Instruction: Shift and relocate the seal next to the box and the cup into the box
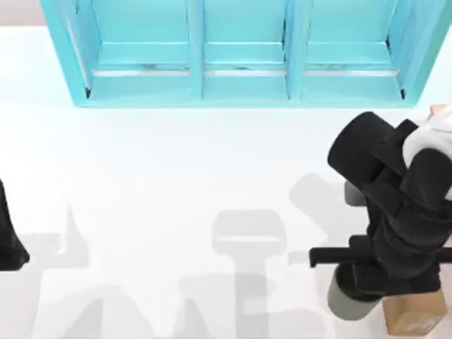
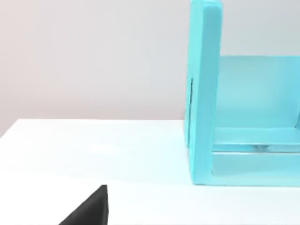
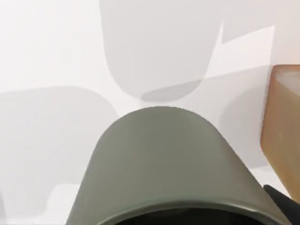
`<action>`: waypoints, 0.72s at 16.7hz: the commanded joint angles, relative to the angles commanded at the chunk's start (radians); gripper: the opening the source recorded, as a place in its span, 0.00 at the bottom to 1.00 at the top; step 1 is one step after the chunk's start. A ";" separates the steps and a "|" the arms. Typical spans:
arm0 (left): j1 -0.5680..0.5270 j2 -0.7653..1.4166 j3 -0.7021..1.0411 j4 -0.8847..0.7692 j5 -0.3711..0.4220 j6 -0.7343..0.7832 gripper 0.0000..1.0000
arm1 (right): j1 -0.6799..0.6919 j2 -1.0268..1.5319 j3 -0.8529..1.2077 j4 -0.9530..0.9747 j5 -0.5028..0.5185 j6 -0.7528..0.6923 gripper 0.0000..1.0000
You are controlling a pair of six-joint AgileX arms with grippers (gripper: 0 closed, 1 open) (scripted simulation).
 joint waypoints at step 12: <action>0.000 0.000 0.000 0.000 0.000 0.000 1.00 | -0.149 -0.183 0.028 -0.211 0.003 -0.161 0.00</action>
